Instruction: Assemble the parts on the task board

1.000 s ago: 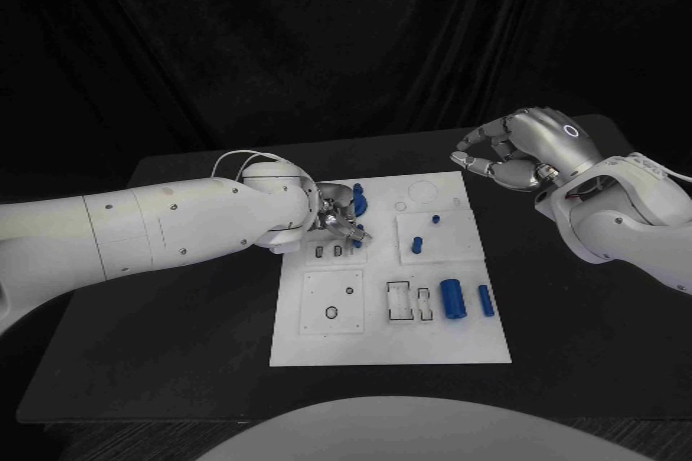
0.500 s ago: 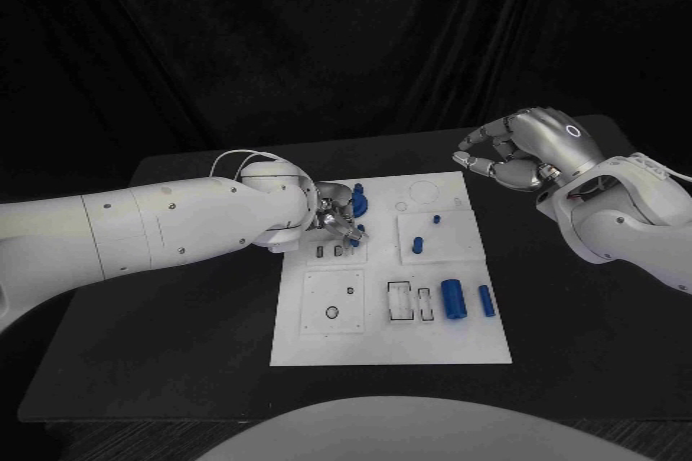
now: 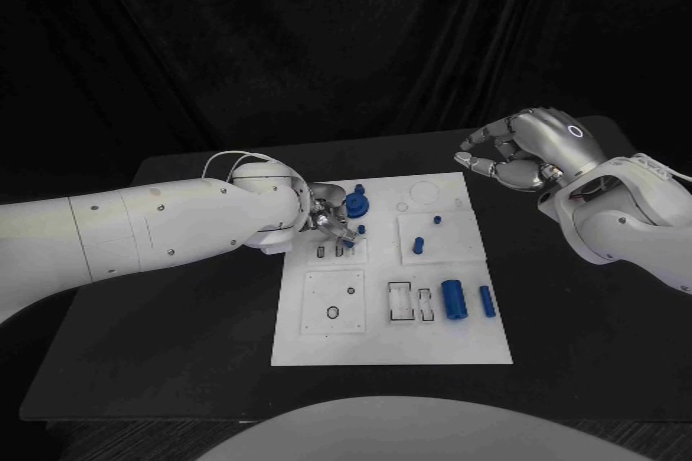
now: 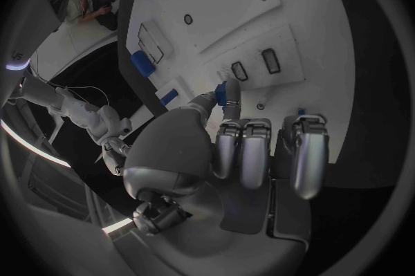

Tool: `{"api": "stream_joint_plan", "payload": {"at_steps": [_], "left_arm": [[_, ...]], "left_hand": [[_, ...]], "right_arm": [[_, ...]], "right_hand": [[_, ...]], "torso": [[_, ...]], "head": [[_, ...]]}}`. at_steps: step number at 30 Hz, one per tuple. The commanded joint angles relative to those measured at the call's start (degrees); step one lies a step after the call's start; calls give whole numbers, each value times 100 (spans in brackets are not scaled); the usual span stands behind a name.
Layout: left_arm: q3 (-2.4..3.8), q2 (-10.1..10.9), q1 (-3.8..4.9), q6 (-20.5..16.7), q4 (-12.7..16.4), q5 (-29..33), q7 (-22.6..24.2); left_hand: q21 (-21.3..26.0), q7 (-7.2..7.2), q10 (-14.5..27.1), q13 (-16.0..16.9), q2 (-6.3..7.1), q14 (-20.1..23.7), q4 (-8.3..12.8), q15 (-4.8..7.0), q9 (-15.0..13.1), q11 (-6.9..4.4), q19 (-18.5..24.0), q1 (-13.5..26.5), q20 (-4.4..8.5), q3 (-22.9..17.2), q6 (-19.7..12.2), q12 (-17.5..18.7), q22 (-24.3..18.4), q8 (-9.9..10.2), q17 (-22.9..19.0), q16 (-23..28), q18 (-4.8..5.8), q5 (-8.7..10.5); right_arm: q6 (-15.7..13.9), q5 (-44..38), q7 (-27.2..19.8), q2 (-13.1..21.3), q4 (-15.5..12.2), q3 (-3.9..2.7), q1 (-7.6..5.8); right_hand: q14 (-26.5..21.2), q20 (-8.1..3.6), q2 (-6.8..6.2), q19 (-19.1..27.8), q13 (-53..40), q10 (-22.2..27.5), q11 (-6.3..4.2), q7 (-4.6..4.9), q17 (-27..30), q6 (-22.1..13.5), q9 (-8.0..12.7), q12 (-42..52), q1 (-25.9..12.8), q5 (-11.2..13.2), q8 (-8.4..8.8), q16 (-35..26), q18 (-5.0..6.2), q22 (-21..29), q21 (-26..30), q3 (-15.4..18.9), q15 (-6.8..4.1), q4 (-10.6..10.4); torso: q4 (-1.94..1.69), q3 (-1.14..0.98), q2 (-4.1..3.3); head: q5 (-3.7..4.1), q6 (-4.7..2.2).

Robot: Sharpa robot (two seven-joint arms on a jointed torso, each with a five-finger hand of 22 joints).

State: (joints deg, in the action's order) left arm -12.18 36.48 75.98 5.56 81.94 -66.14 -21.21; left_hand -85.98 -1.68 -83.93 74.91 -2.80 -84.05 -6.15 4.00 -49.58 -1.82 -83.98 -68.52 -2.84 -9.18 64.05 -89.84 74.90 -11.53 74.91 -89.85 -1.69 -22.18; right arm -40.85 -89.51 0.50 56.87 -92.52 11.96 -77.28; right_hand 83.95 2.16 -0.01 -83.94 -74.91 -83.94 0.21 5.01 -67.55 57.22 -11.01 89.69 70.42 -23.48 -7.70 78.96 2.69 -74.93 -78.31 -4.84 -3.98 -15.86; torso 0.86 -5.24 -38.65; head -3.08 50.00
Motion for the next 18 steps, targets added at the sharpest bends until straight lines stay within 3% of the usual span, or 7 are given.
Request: {"api": "stream_joint_plan", "payload": {"at_steps": [1, 5, 12, 18], "left_arm": [[4, 105, 15, -49, 91, -22, 67], [5, 282, 48, -34, 218, 5, 60], [5, 552, 83, -78, 391, 871, 61], [4, 748, 89, -215, 541, 1093, 60]], "left_hand": [[29, 33, -607, 1509, 44, -595, 36, 22, -6, -26, -64, 8, 53, -70, 2, -16, 1104, 30, 1509, -15, 2, -17], [56, 23, -607, 1509, 71, -595, 32, 18, -12, -20, -37, 66, 50, -169, -5, -16, 1085, 55, 1509, -15, -7, -15], [93, 9, -607, 1509, 133, -595, 94, 5, -37, -6, -6, 136, 39, -454, -25, -16, 1067, 108, 1509, -15, -16, -104], [112, -11, -607, 1509, 144, -595, 76, -5, -38, 9, 11, 210, 32, -530, -45, -16, 1057, 138, 1509, -15, -21, -86]], "right_arm": [[10, 24, 38, 0, 0, -6, 10], [29, 71, 49, 3, 0, -6, 10], [49, 97, 67, -2, -5, -6, 9], [97, 101, 106, -17, -1, -6, 8]], "right_hand": [[234, 37, 2, -199, -1309, -529, 16, 3, 11, -43, 0, -21, 57, -25, 25, -24, 10, -1137, 29, -29, 25, 3], [230, 37, 8, -195, -1303, -526, 16, 3, 24, -44, -3, -23, 86, -26, 29, -32, 12, -1134, 39, -44, 25, 13], [228, 36, 9, -193, -1288, -520, 17, 3, 40, -45, -8, -28, 157, -46, 40, -42, 13, -1132, 46, -75, 24, 42], [227, 35, 9, -189, -1281, -517, 17, 5, 49, -52, -10, -30, 205, -80, 51, -48, 14, -1129, 56, -98, 23, 62]], "torso": [[7, 8, -1], [6, 4, -9], [6, 3, -10], [4, 0, -9]], "head": [[-18, 0], [-30, 0], [-32, 0], [-39, 0]]}}
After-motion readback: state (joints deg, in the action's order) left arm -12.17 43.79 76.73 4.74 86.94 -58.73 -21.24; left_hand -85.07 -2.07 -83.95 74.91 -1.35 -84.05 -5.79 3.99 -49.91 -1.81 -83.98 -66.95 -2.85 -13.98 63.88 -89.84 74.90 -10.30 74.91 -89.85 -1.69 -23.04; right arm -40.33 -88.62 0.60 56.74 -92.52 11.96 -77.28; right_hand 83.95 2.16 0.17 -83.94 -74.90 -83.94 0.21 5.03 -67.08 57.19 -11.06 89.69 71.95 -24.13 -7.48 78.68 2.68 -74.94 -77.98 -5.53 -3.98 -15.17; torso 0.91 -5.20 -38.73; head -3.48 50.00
